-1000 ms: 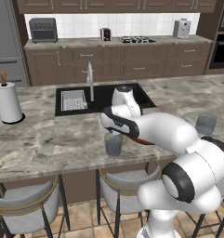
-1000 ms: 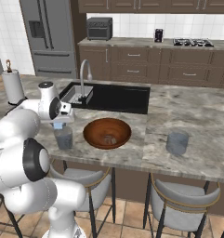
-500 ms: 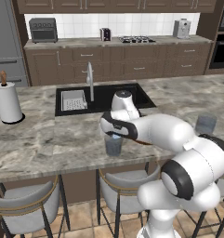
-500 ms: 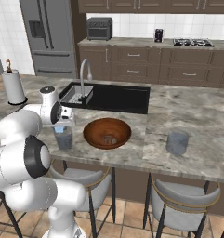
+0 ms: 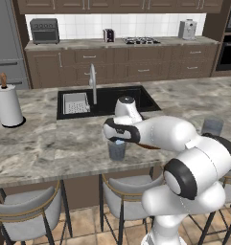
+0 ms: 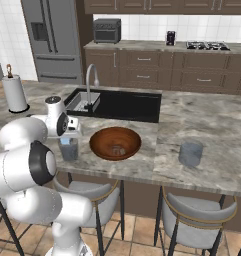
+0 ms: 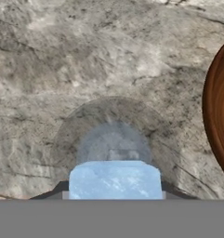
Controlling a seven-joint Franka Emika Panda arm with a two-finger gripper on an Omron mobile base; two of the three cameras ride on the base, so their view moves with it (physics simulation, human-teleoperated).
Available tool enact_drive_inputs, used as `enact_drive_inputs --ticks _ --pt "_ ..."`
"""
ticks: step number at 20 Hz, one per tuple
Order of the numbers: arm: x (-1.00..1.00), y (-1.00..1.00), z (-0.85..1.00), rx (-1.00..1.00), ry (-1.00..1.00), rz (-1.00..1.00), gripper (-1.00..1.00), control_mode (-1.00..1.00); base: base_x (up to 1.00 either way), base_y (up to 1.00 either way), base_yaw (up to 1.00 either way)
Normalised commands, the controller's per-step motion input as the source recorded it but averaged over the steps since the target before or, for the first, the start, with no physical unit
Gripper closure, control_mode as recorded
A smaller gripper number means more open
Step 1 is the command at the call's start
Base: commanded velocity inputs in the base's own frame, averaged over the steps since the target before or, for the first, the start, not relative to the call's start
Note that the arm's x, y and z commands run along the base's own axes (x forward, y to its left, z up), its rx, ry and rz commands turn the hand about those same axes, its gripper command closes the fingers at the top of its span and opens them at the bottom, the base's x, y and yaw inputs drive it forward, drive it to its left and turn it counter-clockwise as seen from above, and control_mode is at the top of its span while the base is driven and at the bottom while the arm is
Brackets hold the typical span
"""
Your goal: There are four ice cubes in the ice bowl. Place two ice cubes in each glass of water.
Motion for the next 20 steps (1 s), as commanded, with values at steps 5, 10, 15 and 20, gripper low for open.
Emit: enact_drive_inputs --ticks 5,10,15,20 --pt "0.02 0.0 -0.02 0.0 0.0 0.0 1.0 -1.0 0.0 0.0 0.0" --pt "0.0 0.0 0.0 0.0 0.0 0.0 -1.0 -1.0 0.0 0.0 0.0" --pt "0.0 0.0 0.0 0.0 0.0 0.0 -1.0 -1.0 0.0 0.0 0.0" --pt "0.0 0.0 0.0 0.0 0.0 0.0 -1.0 -1.0 0.0 0.0 0.0"
